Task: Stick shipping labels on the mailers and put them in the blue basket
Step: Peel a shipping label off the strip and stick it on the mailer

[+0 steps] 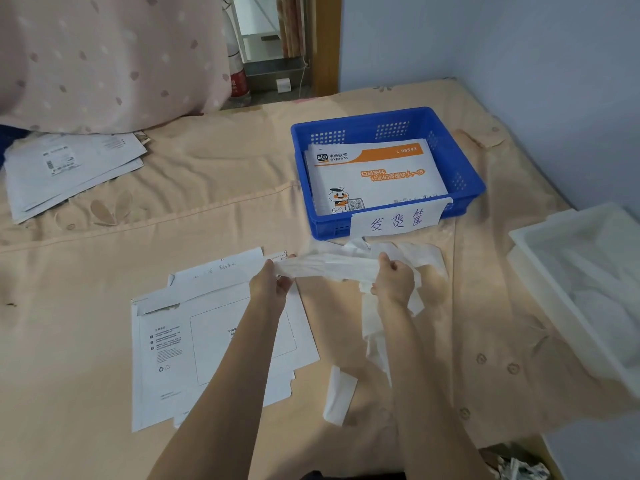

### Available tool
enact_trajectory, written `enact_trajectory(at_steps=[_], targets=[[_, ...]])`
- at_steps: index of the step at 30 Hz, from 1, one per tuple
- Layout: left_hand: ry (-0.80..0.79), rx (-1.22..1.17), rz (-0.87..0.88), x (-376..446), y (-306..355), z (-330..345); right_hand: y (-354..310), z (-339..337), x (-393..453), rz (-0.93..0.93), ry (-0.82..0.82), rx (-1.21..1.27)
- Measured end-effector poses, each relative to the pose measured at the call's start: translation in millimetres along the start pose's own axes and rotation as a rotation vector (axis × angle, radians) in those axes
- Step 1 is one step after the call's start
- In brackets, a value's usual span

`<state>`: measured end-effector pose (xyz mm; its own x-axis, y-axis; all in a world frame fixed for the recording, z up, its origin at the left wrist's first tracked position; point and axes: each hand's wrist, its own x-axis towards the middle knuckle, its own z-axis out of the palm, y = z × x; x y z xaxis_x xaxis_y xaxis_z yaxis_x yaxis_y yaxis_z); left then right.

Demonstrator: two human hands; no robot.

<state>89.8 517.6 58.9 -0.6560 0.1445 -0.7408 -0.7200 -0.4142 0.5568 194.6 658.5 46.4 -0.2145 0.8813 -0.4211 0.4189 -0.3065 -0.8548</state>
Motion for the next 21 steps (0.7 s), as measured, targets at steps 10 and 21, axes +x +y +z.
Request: enact_trajectory(at_steps=[10, 21], targets=[[-0.023, -0.017, -0.012, 4.4, -3.7, -4.3, -5.3, -4.4, 4.0, 0.274, 0.007, 0.341], [0.022, -0.004, -0.033, 7.6, -14.6, -2.2, 3.9, -19.9, -11.9, 0.489, -0.155, 0.869]])
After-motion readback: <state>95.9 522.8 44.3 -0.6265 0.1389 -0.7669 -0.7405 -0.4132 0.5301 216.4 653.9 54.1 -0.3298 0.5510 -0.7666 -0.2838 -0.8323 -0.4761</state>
